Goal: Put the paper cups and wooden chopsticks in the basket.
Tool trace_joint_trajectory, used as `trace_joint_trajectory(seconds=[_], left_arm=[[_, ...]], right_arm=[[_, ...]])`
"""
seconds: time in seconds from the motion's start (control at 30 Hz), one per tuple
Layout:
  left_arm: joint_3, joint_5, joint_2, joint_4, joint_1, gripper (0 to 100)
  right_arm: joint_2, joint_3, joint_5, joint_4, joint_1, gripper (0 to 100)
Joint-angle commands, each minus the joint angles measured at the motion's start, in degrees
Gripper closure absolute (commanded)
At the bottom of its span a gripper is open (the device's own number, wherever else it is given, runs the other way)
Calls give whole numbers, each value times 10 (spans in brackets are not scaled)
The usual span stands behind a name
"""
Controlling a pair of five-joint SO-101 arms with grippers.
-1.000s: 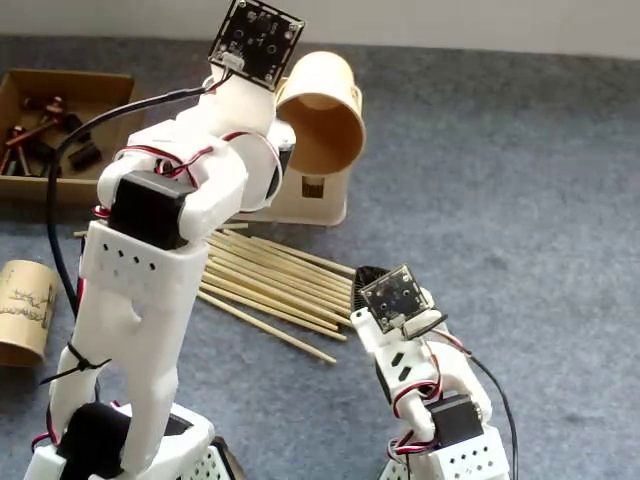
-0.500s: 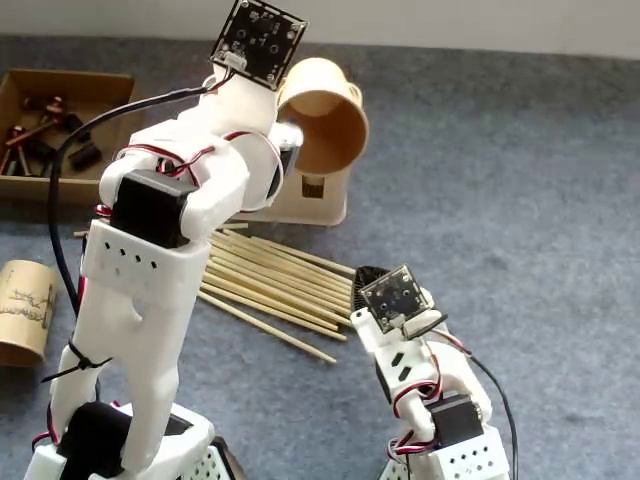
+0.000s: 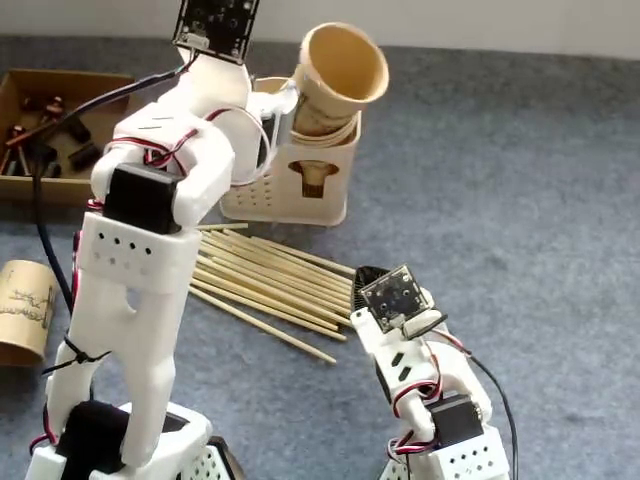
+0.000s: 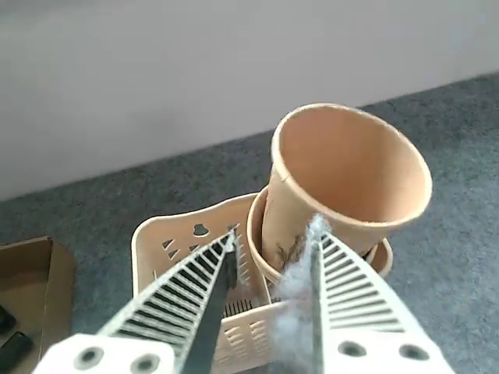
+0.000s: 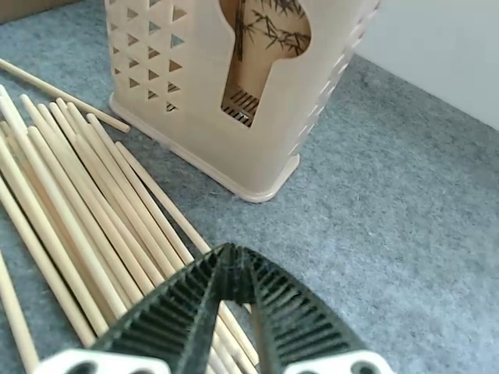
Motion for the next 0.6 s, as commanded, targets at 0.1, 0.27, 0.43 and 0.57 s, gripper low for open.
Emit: trace_joint_trajectory(seconds=[0.1, 0.27, 0.43, 0.57], left_arm=[[6, 27, -7, -25, -8, 842], [3, 56, -8, -26, -6, 842], [10, 56, -3, -25, -10, 842], [36, 57, -3, -31, -7, 842]], right_arm=[[-4, 58, 8, -16, 7, 988], [-4, 58, 8, -16, 7, 988], [-4, 58, 8, -16, 7, 988], [-4, 58, 8, -16, 7, 988]])
